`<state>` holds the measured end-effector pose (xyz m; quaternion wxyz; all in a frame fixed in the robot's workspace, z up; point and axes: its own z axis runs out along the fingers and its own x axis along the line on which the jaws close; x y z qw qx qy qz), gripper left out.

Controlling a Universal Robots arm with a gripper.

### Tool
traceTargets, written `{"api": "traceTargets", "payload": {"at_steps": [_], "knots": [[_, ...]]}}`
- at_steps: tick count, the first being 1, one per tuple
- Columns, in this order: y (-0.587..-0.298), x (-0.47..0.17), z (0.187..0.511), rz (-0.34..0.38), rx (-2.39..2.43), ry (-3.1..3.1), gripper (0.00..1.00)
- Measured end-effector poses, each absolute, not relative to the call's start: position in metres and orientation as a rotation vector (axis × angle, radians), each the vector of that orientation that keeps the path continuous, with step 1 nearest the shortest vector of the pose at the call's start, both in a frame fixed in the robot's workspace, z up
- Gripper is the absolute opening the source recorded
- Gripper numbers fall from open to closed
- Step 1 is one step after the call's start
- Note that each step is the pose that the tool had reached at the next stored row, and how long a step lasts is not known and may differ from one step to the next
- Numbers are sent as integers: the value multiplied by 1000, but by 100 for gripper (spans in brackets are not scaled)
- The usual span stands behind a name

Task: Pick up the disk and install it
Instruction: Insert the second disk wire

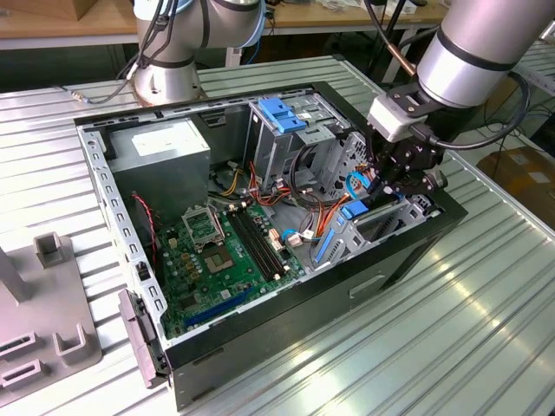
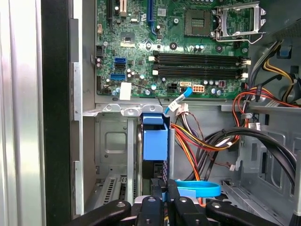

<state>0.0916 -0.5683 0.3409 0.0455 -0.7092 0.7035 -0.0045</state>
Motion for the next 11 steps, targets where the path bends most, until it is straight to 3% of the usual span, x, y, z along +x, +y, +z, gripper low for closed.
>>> {"api": "traceTargets", "payload": {"at_steps": [11], "knots": [[-568, 92, 333, -13, -2165, 2148, 16]]}}
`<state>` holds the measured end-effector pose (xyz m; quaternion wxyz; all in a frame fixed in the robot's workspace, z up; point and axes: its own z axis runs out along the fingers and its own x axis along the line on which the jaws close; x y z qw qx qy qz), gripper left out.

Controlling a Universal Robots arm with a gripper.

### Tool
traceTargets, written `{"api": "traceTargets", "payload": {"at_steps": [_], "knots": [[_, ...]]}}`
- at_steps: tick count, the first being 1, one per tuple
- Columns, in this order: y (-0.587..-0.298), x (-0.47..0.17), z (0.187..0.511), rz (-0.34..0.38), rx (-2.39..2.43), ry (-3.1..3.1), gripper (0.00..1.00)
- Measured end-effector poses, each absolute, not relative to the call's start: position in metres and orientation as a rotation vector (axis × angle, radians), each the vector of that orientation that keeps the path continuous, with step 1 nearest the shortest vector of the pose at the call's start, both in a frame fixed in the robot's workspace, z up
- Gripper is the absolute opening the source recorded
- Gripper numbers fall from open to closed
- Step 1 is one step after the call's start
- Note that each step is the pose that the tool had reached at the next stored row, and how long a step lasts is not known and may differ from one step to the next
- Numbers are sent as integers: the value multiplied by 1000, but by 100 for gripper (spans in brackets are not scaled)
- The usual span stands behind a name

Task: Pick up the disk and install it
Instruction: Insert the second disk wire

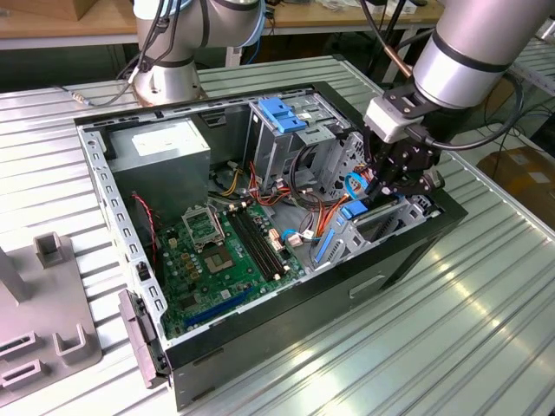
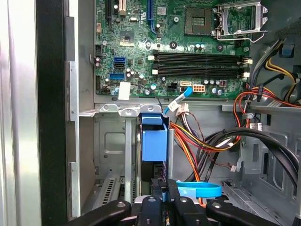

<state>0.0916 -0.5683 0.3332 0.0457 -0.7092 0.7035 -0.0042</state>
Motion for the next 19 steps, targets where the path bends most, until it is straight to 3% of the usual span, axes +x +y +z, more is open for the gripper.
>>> {"api": "traceTargets", "payload": {"at_steps": [2, 3, 15, 19], "knots": [[-568, 92, 333, -11, -2164, 2147, 17], [-568, 92, 335, -11, -2164, 2147, 23], [-568, 92, 361, -14, -2166, 2148, 23], [-568, 92, 361, -14, -2166, 2149, 10]]}}
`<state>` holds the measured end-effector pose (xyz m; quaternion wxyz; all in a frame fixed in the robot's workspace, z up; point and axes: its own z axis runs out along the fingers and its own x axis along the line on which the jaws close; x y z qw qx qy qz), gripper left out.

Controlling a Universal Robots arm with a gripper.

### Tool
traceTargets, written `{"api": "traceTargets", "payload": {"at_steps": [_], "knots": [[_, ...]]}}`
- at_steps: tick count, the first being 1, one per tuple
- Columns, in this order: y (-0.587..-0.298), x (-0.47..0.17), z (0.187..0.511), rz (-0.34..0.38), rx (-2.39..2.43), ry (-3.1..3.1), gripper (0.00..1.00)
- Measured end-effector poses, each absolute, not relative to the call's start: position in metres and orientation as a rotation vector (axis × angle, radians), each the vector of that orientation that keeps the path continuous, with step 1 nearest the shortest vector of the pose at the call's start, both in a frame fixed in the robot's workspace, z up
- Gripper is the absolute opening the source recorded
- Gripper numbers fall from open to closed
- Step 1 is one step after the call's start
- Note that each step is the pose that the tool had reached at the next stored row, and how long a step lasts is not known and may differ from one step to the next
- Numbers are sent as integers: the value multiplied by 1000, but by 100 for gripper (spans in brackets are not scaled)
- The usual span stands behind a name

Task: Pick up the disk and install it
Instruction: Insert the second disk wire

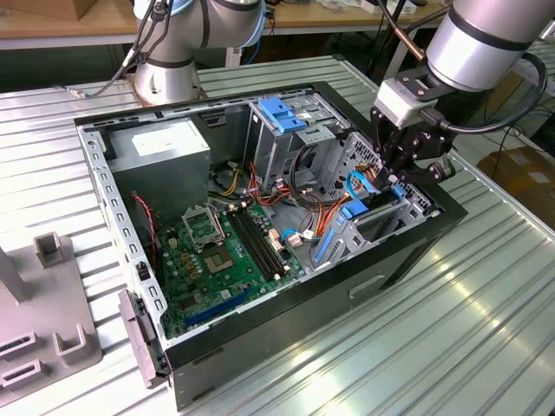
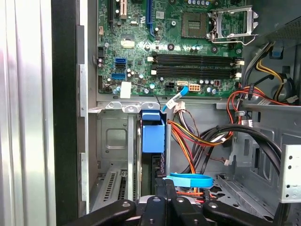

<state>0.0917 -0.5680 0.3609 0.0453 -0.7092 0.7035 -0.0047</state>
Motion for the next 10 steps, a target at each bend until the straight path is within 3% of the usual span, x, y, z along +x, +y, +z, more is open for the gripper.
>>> {"api": "traceTargets", "payload": {"at_steps": [10], "knots": [[-568, 92, 361, -14, -2166, 2149, 10]]}}
